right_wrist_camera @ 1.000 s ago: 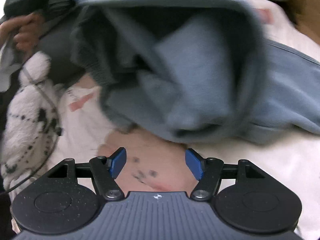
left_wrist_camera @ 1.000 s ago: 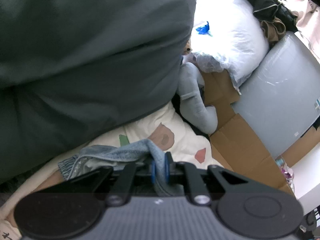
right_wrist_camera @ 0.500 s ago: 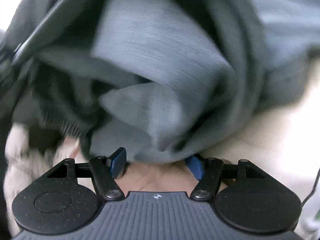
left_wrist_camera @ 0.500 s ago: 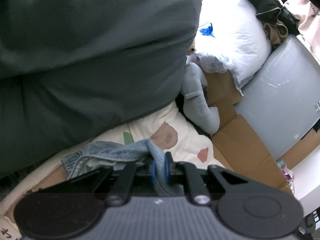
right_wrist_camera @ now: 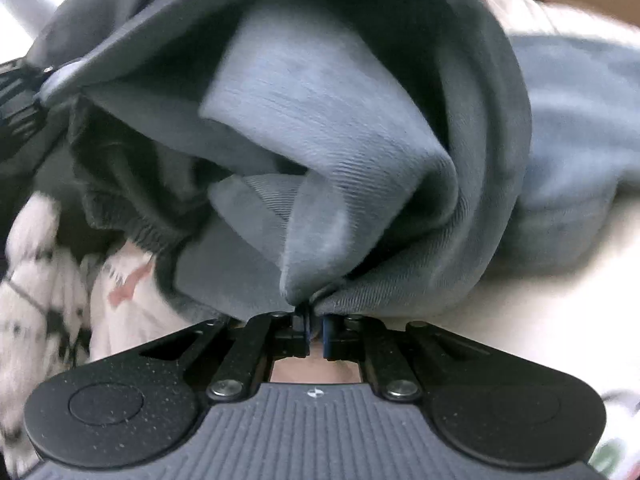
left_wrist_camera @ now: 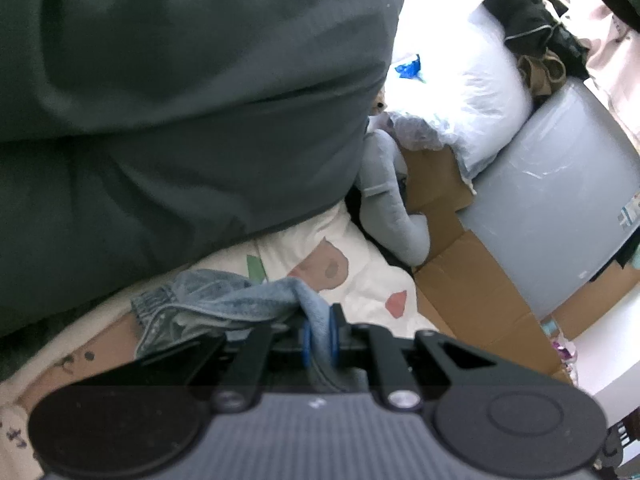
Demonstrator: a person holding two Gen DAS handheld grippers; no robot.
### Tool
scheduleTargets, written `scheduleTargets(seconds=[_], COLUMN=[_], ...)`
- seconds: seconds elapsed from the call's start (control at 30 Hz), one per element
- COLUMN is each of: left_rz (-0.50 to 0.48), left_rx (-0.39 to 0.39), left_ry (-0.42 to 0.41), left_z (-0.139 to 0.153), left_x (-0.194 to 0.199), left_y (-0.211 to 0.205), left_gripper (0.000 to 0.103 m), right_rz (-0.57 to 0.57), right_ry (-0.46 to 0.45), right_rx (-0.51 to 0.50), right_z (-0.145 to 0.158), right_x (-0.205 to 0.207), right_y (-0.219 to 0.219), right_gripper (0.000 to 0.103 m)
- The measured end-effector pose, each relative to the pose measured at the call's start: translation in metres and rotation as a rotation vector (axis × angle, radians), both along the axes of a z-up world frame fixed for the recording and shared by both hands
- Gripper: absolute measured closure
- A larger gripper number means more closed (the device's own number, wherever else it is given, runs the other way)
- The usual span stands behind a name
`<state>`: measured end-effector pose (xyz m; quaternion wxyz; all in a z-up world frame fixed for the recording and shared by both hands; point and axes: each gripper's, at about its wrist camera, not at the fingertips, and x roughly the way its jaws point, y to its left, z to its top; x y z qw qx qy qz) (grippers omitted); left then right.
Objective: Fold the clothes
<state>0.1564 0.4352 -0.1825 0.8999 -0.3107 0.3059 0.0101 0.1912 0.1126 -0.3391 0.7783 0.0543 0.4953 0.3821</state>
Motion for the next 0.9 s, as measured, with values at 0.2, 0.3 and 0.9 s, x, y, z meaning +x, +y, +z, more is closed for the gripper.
scheduleTargets(seconds=[0.2, 0.3, 0.9], left_rz=[0.031, 0.032, 0.016], left_rx=[-0.013, -0.014, -0.077], left_ry=[-0.009, -0.01, 0.01], left_z=[0.006, 0.01, 0.017], left_x=[-0.017, -0.019, -0.06], left_y=[0.005, 0.006, -0.015], left_gripper=[0.094, 0.094, 0.094], right_rz=[0.051, 0.045, -0.111], right_ry=[-0.053, -0.069, -0.32], right_rx=[-0.106, -0.152, -0.459], right_z=[0.022, 0.031, 0.12], right_x=[0.01, 0.014, 0.035], right_y=[-0.04, -0.065, -0.239], right_gripper=[0.101, 0.101, 0.103])
